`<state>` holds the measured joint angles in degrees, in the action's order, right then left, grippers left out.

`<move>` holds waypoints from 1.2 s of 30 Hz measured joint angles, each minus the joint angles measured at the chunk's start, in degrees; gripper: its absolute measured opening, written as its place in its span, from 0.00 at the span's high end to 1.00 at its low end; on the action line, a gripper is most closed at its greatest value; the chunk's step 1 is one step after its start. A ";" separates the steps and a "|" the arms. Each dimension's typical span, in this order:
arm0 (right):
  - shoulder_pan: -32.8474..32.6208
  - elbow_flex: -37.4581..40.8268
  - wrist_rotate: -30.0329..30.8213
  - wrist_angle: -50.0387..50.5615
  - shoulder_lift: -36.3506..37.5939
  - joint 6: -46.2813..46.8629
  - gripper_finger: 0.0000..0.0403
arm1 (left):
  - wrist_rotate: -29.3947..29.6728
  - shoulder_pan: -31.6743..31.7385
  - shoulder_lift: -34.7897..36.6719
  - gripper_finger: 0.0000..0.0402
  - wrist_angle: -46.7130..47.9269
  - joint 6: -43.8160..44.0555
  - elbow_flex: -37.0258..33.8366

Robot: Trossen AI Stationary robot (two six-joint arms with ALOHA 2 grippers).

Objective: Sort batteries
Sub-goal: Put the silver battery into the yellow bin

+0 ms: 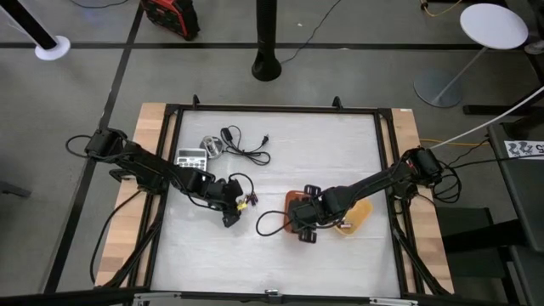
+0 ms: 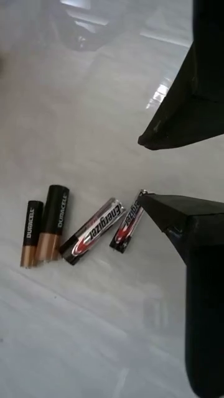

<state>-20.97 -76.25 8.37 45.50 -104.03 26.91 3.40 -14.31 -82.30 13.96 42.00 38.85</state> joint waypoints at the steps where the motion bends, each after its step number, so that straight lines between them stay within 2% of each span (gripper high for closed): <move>1: 0.00 0.00 -0.59 0.00 0.00 -0.06 0.60 | 0.00 0.00 0.00 0.71 0.02 0.72 0.00; 6: 0.00 0.00 -1.50 -0.02 0.00 -0.15 0.60 | 0.21 0.02 0.00 0.71 -0.09 5.12 0.00; 12: -0.01 0.00 -1.49 2.55 0.00 -1.57 0.60 | 0.06 -0.14 0.02 0.71 -0.07 15.66 0.00; 21: -0.02 0.00 -1.44 7.04 0.00 -6.90 0.60 | -0.24 -0.72 0.02 0.71 -0.04 21.06 0.02; 30: -0.04 0.02 2.53 10.92 0.84 -9.32 0.60 | -0.07 -0.72 0.02 0.71 0.13 18.33 4.76; 36: -0.06 0.02 4.68 12.01 5.78 -9.30 0.60 | 0.85 -0.72 -2.80 0.71 1.50 14.50 8.33</move>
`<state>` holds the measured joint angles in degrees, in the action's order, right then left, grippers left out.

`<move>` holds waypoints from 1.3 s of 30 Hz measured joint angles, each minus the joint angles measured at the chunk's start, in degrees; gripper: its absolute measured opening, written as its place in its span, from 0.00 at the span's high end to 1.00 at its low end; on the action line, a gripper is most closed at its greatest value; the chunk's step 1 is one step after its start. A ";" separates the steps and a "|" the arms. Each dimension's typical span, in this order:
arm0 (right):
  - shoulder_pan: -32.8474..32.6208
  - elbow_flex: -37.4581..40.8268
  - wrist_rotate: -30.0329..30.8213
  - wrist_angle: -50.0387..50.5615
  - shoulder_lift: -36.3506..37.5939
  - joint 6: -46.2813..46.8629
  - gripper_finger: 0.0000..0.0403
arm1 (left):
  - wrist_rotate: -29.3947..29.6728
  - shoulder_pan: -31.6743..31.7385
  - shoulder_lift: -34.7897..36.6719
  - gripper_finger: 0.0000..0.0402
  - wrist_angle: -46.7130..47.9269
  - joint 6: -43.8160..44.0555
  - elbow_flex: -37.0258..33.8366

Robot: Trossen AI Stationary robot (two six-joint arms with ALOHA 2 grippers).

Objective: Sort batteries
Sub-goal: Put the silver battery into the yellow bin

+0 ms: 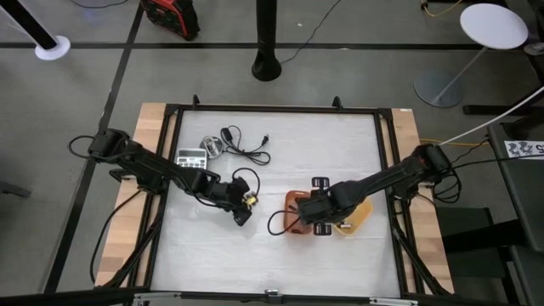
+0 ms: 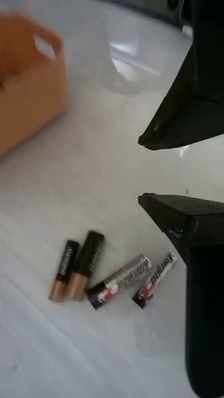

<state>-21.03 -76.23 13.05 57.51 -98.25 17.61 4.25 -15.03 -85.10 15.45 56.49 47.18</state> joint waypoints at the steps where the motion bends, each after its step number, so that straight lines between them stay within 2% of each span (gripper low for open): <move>1: 0.00 0.00 0.47 0.15 1.17 -0.01 0.60 | 0.00 0.00 -0.81 0.71 1.12 0.04 0.42; 11: 0.00 -0.02 5.53 2.61 10.32 0.07 0.60 | -0.49 -1.57 -9.72 0.71 17.81 2.52 7.18; 16: 0.00 -0.02 6.96 2.91 12.00 0.07 0.60 | -0.19 -1.62 -10.56 0.71 18.26 4.44 9.67; 24: 0.00 -0.02 7.06 5.38 12.01 0.09 0.60 | 5.70 -1.50 -10.64 0.71 19.67 7.23 10.38; 30: -0.34 0.02 7.52 7.49 14.70 1.91 0.60 | 8.44 -1.38 -10.88 0.71 23.56 10.91 10.38; 39: -5.00 0.02 14.99 8.60 23.92 5.98 0.60 | 7.96 -1.38 -16.02 0.71 21.95 11.76 10.41</move>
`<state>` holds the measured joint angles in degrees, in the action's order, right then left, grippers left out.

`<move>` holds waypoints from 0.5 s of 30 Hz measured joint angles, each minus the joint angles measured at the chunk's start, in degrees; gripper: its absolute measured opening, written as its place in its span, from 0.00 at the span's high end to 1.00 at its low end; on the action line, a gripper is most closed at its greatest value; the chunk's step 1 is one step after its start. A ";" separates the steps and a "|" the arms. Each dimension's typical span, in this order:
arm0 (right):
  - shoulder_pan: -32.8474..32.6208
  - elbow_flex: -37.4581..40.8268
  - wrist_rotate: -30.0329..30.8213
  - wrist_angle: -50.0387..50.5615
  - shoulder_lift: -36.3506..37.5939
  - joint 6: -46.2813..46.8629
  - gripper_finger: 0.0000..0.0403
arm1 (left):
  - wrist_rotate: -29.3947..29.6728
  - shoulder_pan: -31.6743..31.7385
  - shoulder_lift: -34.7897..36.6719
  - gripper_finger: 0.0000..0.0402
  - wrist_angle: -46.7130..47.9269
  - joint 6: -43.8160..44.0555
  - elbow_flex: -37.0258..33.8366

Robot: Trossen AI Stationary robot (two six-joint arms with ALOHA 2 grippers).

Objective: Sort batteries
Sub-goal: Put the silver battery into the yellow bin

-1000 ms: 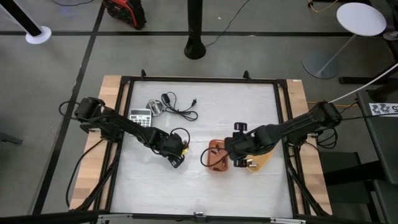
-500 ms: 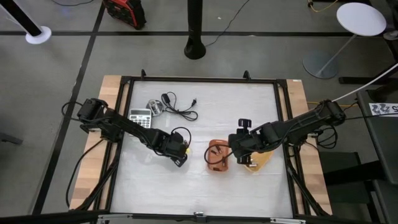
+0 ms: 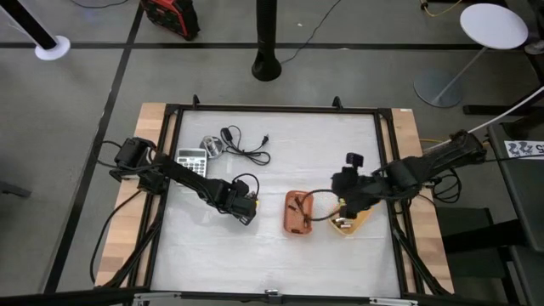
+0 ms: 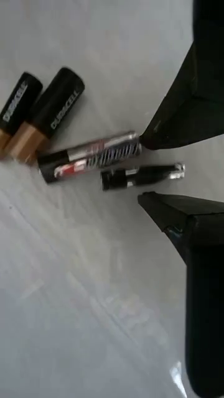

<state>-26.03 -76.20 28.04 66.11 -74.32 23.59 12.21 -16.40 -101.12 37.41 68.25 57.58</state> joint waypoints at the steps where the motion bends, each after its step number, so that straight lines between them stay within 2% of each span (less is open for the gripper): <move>1: -0.58 0.00 0.24 0.01 0.84 0.45 0.60 | 0.02 0.00 -0.25 0.71 -0.02 0.04 0.02; 10: -6.53 0.00 1.15 0.28 5.19 3.18 0.60 | 0.17 0.02 -1.13 0.72 1.47 -0.26 0.17; 15: -9.65 0.00 1.54 0.39 6.39 4.21 0.60 | 0.13 0.02 -1.16 0.83 2.31 -2.74 0.11</move>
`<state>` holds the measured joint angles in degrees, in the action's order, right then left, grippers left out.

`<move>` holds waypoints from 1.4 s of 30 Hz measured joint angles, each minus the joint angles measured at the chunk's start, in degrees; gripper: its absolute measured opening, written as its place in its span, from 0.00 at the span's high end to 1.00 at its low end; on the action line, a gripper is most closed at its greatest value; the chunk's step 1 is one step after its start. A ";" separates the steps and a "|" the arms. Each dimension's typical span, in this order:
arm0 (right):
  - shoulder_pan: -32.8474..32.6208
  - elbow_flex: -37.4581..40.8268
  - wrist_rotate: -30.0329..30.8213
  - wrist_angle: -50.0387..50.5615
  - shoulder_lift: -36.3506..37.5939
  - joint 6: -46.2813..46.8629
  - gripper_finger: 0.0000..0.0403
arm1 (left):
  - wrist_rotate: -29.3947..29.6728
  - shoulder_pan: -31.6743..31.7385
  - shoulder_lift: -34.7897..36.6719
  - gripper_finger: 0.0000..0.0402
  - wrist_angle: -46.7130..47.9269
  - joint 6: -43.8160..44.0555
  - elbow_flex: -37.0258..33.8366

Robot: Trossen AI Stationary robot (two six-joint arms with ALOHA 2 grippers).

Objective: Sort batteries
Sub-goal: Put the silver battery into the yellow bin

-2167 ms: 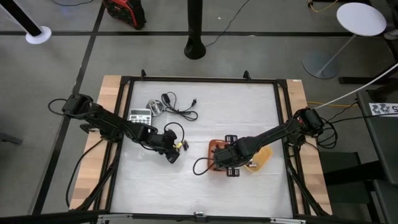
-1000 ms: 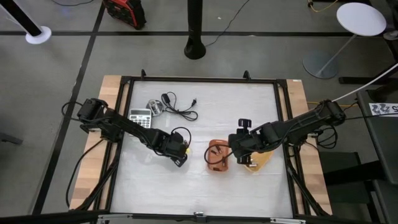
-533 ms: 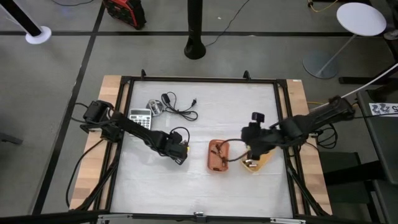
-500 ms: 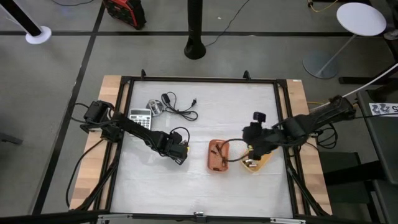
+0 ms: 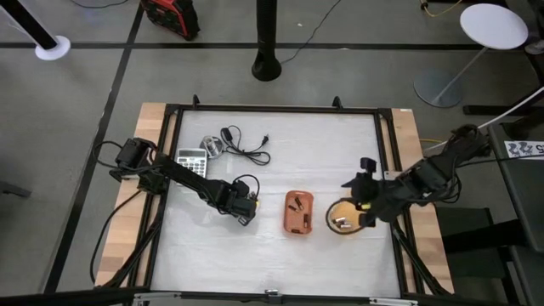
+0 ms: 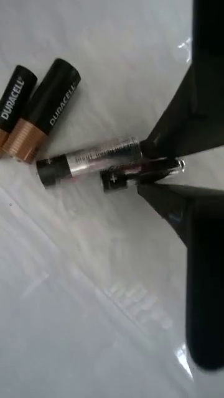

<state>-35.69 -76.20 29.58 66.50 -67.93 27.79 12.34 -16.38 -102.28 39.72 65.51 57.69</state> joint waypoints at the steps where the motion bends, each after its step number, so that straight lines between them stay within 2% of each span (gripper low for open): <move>1: -0.59 0.00 0.15 0.02 0.33 0.55 0.60 | 0.00 0.02 0.00 0.87 0.11 -0.14 0.00; 4: -2.50 0.00 1.87 0.07 1.45 1.61 0.60 | -0.11 0.02 0.02 0.95 0.18 -1.26 0.00; 6: -3.70 0.00 3.00 0.09 2.23 2.01 0.60 | -0.13 0.02 0.02 0.97 0.08 -1.40 -0.03; 11: -5.96 0.00 5.30 0.21 4.02 2.14 0.60 | -1.49 0.09 -0.19 0.94 0.83 -2.78 1.64; 15: -7.18 0.00 6.89 1.63 5.17 2.53 0.60 | -3.12 -0.01 -0.46 0.96 0.79 -6.92 4.90; 19: -7.21 0.00 7.63 3.72 6.24 4.88 0.60 | -4.40 0.16 -0.35 0.98 0.81 -11.37 8.19; 25: -7.18 0.00 11.75 9.62 7.64 9.84 0.60 | -4.82 0.31 -0.33 0.95 -0.66 -13.50 12.42; 29: -7.10 0.70 14.93 11.58 7.68 12.30 0.60 | -4.72 0.27 -0.24 0.96 -10.68 -14.32 13.35; 34: -7.10 5.04 15.36 11.55 8.03 13.25 0.60 | -2.80 0.75 -0.91 0.96 -31.21 -16.60 13.46; 42: -7.08 12.08 17.25 11.57 8.21 17.48 0.60 | -1.14 3.75 -9.58 0.96 -62.15 -23.62 13.72</move>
<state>-42.76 -64.13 46.84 78.07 -59.72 45.27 11.20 -12.63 -111.86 -22.43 41.89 71.41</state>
